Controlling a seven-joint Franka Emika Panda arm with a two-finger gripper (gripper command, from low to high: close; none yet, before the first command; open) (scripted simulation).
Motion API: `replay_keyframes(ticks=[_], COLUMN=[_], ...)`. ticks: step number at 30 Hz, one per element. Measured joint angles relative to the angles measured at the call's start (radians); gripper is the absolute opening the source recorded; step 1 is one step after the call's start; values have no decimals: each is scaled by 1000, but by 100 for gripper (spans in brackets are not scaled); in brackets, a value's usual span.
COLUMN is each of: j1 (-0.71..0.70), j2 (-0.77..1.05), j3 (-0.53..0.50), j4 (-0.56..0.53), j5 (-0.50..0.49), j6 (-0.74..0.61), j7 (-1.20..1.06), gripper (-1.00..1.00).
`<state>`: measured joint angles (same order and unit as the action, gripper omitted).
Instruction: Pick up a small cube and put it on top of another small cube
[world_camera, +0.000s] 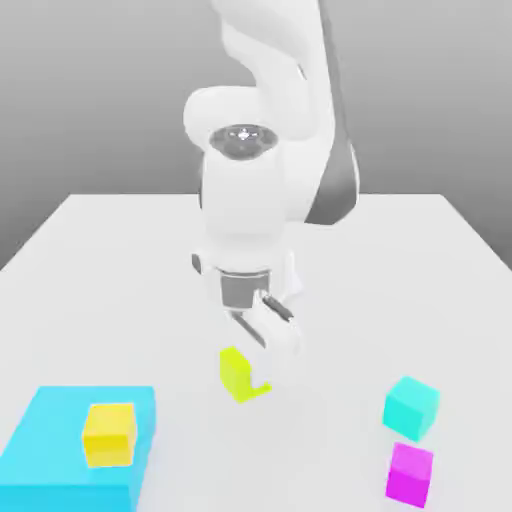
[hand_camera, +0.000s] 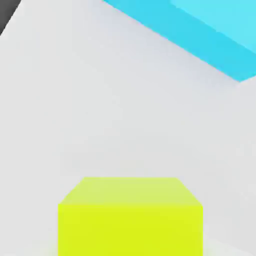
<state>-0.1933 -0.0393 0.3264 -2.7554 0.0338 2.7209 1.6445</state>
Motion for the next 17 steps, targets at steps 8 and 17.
replay_keyframes(ticks=[8,17], j1=[288,339], j2=[-6,204], j3=[117,32], j4=[64,81], j5=[8,-223], j6=[-69,105], j7=[-303,-167], gripper=[-100,100])
